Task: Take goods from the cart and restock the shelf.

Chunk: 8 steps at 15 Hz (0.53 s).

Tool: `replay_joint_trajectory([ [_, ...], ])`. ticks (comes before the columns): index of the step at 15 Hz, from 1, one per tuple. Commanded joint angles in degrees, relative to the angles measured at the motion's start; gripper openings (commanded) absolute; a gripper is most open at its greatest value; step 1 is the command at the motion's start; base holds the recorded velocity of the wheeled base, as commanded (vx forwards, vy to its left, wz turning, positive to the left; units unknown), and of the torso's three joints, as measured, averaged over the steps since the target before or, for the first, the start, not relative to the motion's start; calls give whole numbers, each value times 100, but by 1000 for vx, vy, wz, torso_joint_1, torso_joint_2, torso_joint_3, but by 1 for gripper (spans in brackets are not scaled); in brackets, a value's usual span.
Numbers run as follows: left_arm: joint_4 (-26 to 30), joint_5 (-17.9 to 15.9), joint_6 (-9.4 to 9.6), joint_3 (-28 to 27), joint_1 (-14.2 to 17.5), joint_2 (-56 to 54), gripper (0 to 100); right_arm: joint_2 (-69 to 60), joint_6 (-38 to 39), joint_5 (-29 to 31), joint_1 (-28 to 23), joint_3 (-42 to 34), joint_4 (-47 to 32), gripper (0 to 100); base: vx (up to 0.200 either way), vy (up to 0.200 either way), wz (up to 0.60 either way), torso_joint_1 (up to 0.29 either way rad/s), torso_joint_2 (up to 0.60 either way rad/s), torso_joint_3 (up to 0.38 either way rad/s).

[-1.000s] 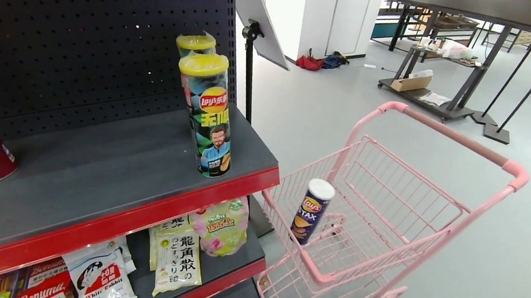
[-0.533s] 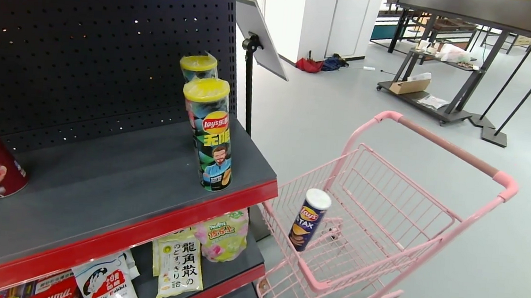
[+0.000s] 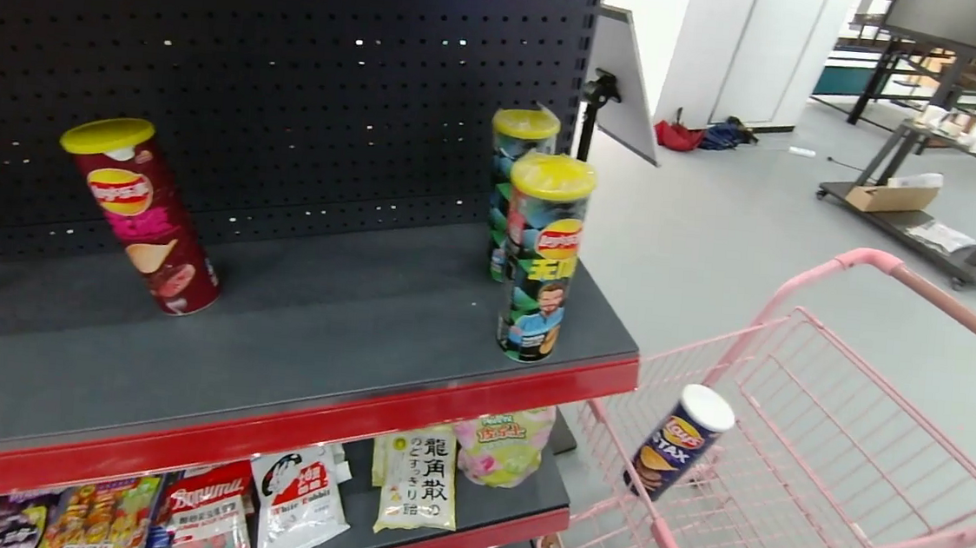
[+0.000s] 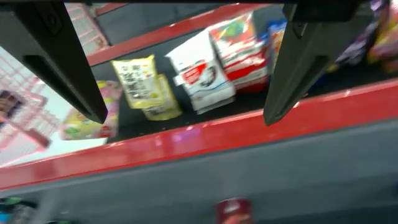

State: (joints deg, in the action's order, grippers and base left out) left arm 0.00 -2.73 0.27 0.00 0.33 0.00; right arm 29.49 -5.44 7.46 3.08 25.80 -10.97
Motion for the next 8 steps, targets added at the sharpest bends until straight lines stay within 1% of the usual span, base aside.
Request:
replay_joint_trajectory([
  [1,0,1,0,0,2,0,100,-101,-1,1,8,-66,-1,0,0,0,600,7,2,2],
  [4,-9,1,0,0,2,0,100,-172,-1,1,8,-119,-1,0,0,0,600,2,2,2],
  [8,0,1,0,0,2,0,100,-813,8,10,8,-417,-19,0,0,0,0,0,0,0],
])
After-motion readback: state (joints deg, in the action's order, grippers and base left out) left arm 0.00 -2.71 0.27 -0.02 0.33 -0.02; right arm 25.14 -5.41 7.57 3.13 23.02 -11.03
